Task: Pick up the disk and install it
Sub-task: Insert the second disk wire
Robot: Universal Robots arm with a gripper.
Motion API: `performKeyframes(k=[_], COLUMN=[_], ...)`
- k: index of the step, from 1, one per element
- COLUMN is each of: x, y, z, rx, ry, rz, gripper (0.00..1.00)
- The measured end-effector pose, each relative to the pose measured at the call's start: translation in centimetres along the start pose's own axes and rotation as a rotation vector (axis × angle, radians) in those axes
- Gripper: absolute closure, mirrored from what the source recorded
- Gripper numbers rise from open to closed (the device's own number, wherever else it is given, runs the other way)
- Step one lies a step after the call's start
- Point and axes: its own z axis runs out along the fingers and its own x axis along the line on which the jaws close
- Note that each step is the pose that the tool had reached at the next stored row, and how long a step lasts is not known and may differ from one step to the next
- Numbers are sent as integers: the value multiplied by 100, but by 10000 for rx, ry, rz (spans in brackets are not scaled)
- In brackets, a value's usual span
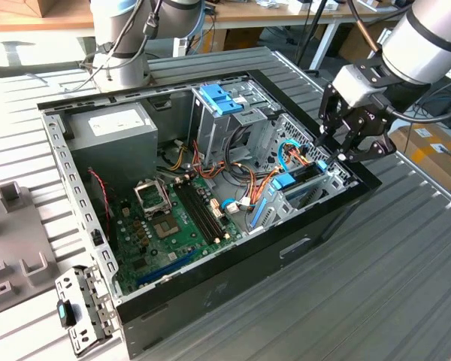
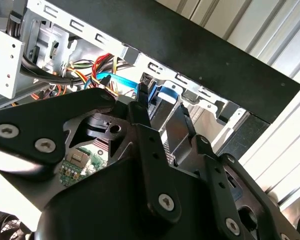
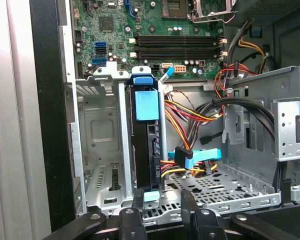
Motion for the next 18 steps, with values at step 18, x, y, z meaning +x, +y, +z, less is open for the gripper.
performKeyframes(k=[18], x=[-129], y=[84], z=[-44], rx=[1], ry=[6], rz=[1], gripper=[58])
